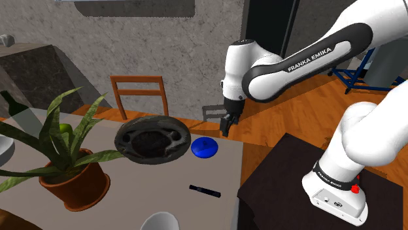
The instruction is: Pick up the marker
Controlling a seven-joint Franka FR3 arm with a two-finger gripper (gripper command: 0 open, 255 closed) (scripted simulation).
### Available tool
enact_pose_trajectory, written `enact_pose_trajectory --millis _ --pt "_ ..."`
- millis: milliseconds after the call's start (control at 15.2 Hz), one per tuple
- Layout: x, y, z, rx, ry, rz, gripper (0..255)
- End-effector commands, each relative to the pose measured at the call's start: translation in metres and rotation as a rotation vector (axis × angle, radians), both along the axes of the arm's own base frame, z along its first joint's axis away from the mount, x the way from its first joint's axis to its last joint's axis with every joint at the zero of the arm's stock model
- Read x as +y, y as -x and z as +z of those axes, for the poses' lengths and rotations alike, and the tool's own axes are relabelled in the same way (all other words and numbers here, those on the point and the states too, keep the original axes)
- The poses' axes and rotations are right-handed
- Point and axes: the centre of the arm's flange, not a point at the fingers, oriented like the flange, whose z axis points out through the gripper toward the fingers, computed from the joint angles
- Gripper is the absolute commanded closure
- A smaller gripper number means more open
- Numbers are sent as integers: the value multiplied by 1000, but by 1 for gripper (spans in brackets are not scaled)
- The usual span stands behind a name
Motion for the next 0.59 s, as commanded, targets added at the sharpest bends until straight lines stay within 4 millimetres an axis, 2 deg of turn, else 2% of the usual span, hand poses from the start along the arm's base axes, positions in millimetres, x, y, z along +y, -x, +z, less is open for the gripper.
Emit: enact_pose_trajectory --millis 0,528 --pt "16 -3 -23 3 -4 28 0" --pt "75 -13 -109 21 -15 140 0"
